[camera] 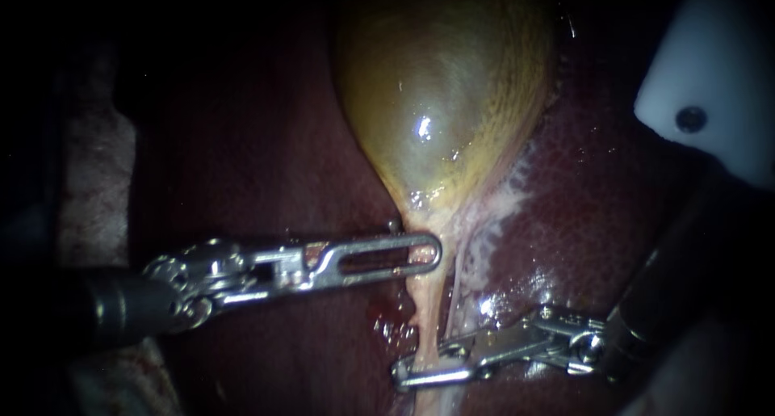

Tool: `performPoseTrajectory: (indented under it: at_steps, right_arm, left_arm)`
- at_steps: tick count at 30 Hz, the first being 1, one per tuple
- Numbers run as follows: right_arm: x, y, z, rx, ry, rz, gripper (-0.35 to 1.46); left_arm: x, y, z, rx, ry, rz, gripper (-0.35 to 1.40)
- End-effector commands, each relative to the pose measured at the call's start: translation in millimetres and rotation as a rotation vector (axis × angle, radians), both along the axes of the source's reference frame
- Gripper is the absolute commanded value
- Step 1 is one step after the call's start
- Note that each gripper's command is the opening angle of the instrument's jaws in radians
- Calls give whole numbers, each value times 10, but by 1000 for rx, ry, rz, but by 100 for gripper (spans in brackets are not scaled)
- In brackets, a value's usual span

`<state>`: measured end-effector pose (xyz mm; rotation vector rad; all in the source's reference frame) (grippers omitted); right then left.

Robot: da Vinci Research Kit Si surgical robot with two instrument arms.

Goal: Going back first clip left tube

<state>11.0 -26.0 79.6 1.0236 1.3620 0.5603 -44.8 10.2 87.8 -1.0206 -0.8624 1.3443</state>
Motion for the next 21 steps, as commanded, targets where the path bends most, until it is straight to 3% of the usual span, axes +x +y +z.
performPoseTrajectory:
  at_steps: [1, 21]
  right_arm:
    - [0, 0, 0, 0, 0, 0, -20]
    - [0, 0, 0, 0, 0, 0, -20]
  left_arm:
    - [0, 0, 0, 0, 0, 0, -35]
    - [0, 0, 0, 0, 0, 0, -35]
